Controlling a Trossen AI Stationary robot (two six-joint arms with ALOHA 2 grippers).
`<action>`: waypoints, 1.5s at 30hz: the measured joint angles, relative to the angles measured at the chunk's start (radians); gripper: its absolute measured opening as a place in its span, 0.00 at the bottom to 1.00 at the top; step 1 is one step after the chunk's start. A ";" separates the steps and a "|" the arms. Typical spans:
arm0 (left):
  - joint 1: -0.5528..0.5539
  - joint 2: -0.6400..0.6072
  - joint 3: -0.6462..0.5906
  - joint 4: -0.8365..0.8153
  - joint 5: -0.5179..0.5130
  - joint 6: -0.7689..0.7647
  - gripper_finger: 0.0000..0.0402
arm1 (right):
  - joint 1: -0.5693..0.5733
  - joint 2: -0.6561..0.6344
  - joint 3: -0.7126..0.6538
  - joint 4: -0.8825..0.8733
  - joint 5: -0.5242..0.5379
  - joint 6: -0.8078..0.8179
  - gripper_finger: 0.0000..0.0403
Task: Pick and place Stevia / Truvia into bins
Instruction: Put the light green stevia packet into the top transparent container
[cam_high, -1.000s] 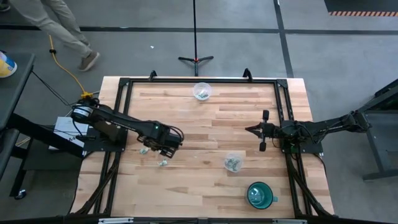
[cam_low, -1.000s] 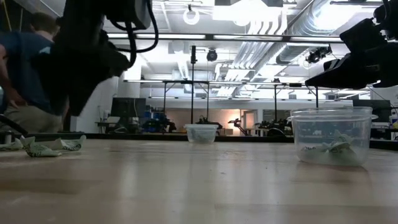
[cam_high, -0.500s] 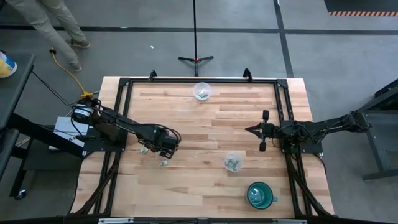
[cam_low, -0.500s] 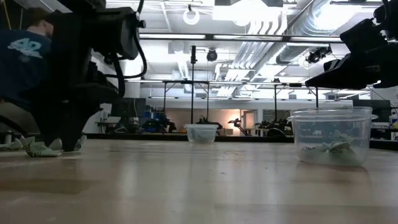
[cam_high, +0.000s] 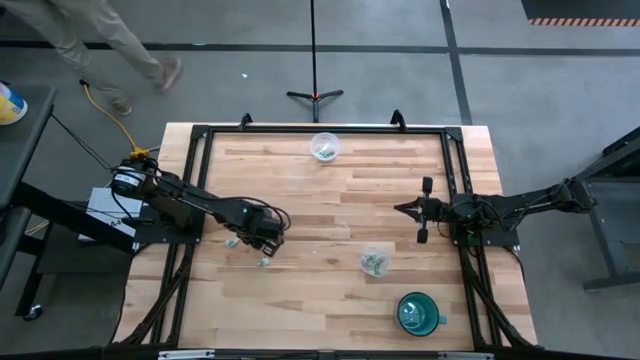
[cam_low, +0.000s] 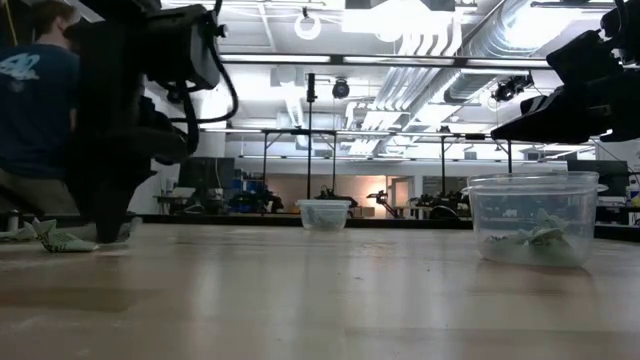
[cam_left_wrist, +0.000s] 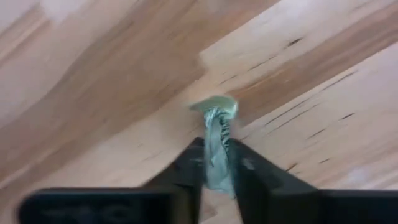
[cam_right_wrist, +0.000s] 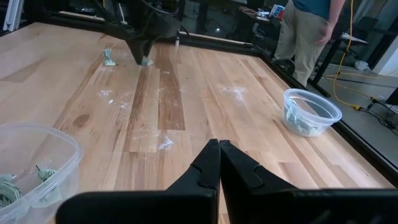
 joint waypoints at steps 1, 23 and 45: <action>0.007 0.002 0.008 0.015 -0.014 0.024 0.21 | 0.000 0.000 0.000 0.000 0.000 0.000 0.00; 0.664 0.053 0.249 0.827 -0.058 0.719 0.09 | 0.000 0.001 0.000 0.001 0.009 -0.017 0.00; 0.715 0.354 0.601 0.481 0.037 0.802 0.53 | 0.000 0.001 0.000 -0.010 0.050 0.008 0.00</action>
